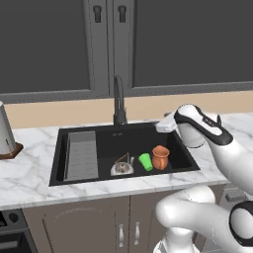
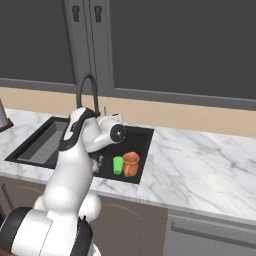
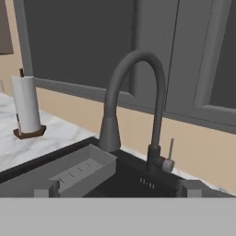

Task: Pick the kettle and jug and place them in the sink. Then turn on the water.

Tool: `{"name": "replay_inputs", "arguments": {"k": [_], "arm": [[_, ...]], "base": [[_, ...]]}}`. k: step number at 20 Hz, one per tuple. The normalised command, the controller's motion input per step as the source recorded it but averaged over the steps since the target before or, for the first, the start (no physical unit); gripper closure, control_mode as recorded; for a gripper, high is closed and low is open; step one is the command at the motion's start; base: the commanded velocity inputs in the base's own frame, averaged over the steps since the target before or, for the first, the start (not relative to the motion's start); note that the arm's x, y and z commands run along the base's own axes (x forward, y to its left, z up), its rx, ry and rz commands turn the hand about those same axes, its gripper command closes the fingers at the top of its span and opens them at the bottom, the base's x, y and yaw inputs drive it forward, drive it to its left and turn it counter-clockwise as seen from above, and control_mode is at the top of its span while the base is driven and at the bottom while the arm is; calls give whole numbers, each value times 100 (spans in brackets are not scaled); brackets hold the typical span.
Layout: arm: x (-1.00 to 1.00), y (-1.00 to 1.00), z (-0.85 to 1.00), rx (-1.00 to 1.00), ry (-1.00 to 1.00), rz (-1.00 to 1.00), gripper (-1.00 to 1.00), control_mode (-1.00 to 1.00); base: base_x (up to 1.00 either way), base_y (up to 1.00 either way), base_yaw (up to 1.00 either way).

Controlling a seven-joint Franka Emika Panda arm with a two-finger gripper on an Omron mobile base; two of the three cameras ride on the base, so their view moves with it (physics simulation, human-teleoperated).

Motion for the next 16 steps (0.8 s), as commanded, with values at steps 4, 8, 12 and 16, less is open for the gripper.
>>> {"name": "replay_inputs", "arguments": {"k": [4,8,12,16], "arm": [[17,7,-10,0,0,0,-100,-100],[22,4,-6,0,-1,0,-100,-100],[26,3,-1,0,-2,0,-100,-100],[26,0,-5,0,-1,0,-100,-100]], "base": [[0,0,0],[0,0,0],[0,0,0],[0,0,0]]}}
